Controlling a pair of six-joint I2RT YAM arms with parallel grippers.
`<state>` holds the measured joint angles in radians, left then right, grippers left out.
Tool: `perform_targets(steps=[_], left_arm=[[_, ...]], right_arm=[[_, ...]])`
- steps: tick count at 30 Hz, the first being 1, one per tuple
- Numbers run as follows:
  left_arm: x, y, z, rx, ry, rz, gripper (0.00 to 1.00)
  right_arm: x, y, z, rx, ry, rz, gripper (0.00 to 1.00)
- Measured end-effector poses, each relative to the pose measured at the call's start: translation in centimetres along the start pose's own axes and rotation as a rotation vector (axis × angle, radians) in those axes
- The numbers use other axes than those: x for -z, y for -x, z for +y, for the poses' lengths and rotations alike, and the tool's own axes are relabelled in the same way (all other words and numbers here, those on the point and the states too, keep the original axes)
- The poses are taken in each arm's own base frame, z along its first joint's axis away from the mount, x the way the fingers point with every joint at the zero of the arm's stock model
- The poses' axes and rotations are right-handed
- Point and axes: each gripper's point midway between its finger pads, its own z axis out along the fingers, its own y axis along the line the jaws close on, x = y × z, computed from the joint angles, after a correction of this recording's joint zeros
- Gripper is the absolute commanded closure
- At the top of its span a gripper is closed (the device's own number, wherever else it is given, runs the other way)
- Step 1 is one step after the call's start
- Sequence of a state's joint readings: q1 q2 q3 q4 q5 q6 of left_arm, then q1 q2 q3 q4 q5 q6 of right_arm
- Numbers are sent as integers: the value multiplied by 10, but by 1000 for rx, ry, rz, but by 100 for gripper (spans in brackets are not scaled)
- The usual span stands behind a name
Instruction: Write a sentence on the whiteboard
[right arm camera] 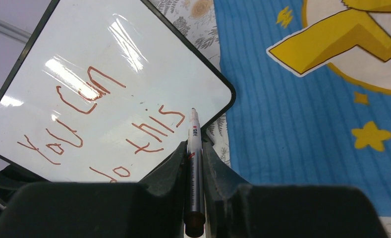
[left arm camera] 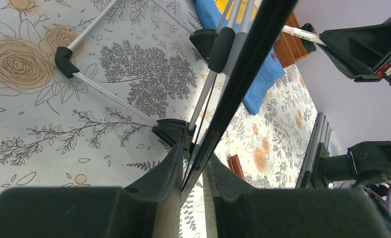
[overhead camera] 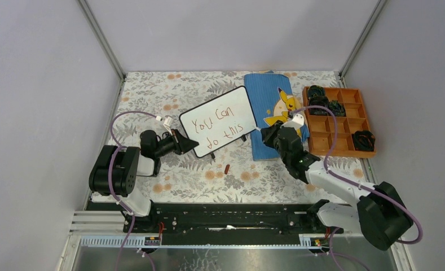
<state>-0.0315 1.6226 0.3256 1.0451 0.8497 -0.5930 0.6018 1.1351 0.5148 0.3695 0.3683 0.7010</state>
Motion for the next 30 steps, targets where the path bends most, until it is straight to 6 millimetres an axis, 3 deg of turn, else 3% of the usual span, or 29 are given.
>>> perform_targets(steps=[17, 30], left_arm=[[0, 0, 0, 0, 0, 0, 75], [0, 0, 0, 0, 0, 0, 75]], right_arm=[[-14, -15, 12, 43, 50, 67, 100], [-21, -24, 4, 50, 16, 85, 100]])
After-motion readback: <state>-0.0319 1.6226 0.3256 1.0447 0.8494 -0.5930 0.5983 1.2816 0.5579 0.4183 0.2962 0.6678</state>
